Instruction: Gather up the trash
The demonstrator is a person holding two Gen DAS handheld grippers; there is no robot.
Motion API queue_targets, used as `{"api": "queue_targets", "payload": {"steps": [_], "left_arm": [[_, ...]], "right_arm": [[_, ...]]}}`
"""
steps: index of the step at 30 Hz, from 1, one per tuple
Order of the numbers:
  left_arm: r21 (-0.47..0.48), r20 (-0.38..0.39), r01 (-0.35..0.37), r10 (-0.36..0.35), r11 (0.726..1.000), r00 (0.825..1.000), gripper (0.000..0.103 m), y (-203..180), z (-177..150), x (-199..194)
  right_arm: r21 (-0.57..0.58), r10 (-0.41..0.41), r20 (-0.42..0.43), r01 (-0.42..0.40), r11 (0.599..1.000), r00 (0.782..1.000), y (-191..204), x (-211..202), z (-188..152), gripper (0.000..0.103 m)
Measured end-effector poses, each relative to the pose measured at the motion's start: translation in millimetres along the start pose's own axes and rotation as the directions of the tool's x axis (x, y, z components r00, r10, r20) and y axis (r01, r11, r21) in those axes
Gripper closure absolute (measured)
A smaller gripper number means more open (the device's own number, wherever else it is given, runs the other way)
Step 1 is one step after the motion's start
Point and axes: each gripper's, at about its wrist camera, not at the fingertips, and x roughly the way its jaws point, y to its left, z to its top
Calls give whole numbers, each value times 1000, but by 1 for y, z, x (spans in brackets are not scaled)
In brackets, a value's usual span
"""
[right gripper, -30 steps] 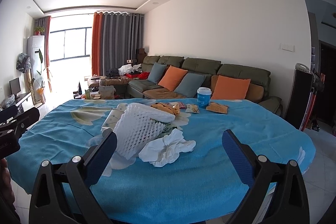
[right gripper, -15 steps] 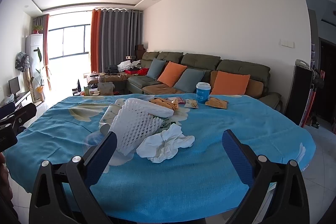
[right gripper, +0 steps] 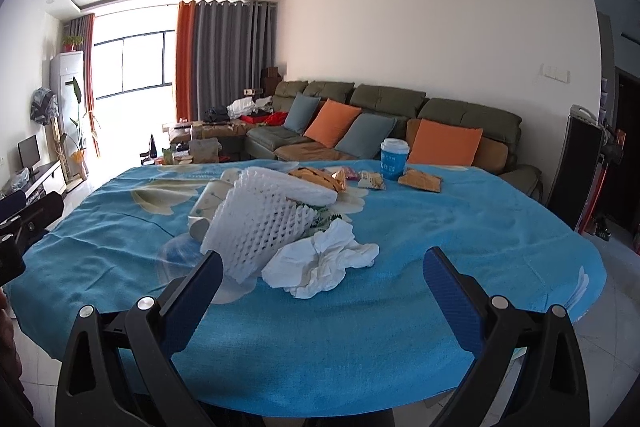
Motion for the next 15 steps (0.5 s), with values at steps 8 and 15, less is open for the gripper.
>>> {"api": "queue_targets", "payload": {"steps": [8,15], "left_arm": [[33,-32,55,-54,998,998,5,-19,7,36],[49,-139,135,-127,990,982,5,-39,17,92]], "right_arm": [[5,23,-109,-22,1000,994,-9,46,0,6],[48,67,-210,-58,997,975,-16,89,2,7]]}}
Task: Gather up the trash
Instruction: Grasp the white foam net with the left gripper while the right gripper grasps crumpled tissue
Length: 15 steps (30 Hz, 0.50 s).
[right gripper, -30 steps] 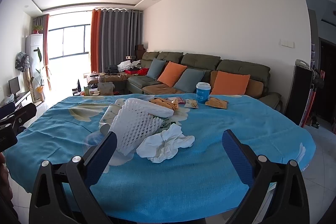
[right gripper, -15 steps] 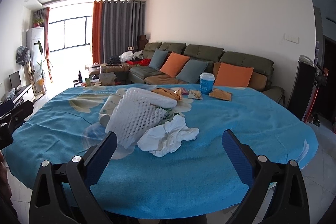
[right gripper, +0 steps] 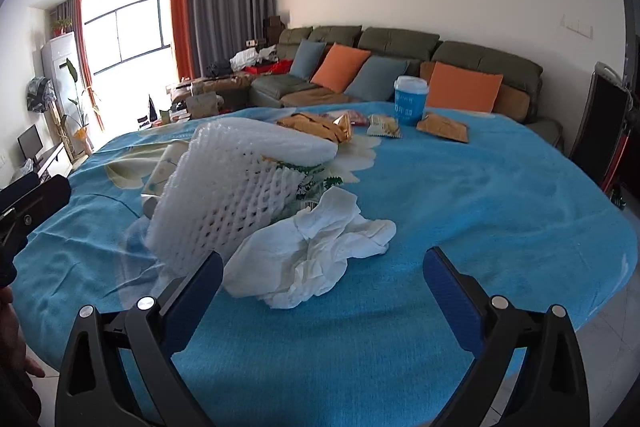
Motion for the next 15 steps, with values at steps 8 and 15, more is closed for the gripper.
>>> {"api": "queue_targets", "payload": {"steps": [8,15], "left_arm": [[10,-76,104,-103,995,992,5,-16,15,47],[122,-65,196,-189,973,980,17,-52,18,59]], "right_arm": [[46,50,-71,-47,998,996,-5,26,6,13],[94,97,-129,-86,992,987,-15,38,3,31]]}}
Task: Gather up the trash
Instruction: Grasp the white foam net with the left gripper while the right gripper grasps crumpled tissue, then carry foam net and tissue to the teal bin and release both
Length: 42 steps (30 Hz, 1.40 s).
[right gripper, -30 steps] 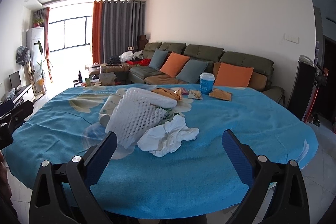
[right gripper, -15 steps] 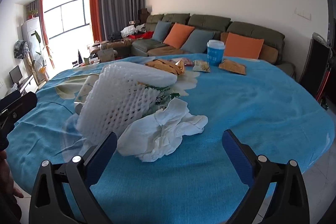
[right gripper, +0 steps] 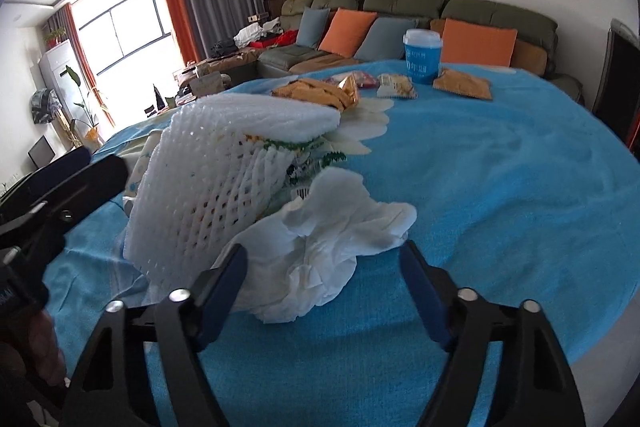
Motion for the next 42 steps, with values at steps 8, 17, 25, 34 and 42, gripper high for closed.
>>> {"api": "queue_targets", "payload": {"steps": [8,17,25,34,42], "left_arm": [[-9,-85,74,-75,997,994,32,-15,-4,29],[-4,-160,110,-109,994,981,66,-22,-14,43],[5,-130,123,-122,992,984,91,-25,-13,31],[-31,9,108,-107,994,994,92,-13,1,-26],[-107,113,-35,47,994,992,92,28,-14,-113]], "right_arm": [[41,55,-39,-53,998,998,-9,8,-7,50],[87,131,-44,-127,988,990,-18,7,-7,84],[101,166,9,-166,981,986,-21,-11,-8,94],[50,176,116,-182,982,978,-11,-51,4,94],[-91,289,149,-278,956,946,49,-79,16,94]]}}
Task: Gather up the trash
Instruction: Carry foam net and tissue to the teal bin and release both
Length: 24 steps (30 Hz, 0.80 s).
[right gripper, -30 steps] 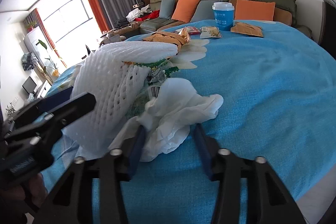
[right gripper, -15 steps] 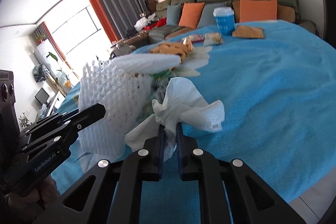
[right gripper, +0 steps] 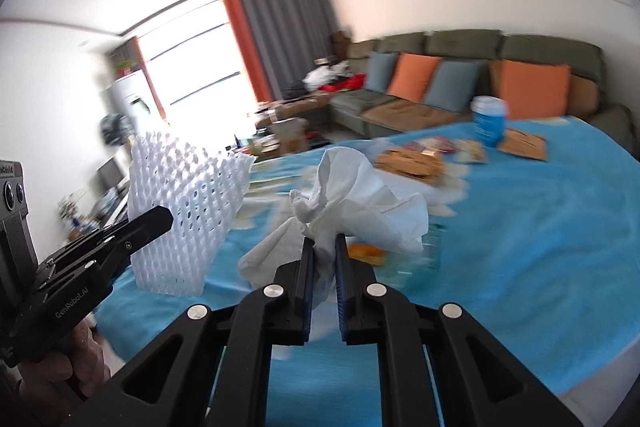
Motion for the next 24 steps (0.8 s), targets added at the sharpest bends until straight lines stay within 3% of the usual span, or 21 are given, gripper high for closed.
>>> {"api": "queue_targets", "payload": {"steps": [3,6,9,13,15,20,21,24], "left_arm": [[-40,17,-92,93,995,996,92,29,-10,-34],[-87,19,-197,199,977,980,92,65,-20,-67],[-143,14,-310,315,940,949,92,107,-29,-96],[-189,-24,-465,469,865,883,92,162,-48,-133],[-211,-54,-514,516,831,855,92,185,-57,-145],[-234,-121,-642,633,730,765,91,244,-79,-171],[-241,-138,-650,637,721,758,91,255,-83,-175],[-241,-184,-680,655,693,733,91,284,-98,-188]], "right_arm": [[-62,75,-26,-76,995,997,35,15,5,94],[-133,169,-67,-177,975,983,82,36,9,94],[-198,252,-114,-271,942,961,131,58,11,94],[-249,349,-192,-390,887,917,194,86,15,94],[-254,398,-249,-456,853,883,228,105,15,94],[-245,457,-403,-574,781,793,308,152,5,94],[-236,459,-442,-594,769,771,323,162,1,94],[-218,445,-516,-615,758,732,357,184,-11,94]]}}
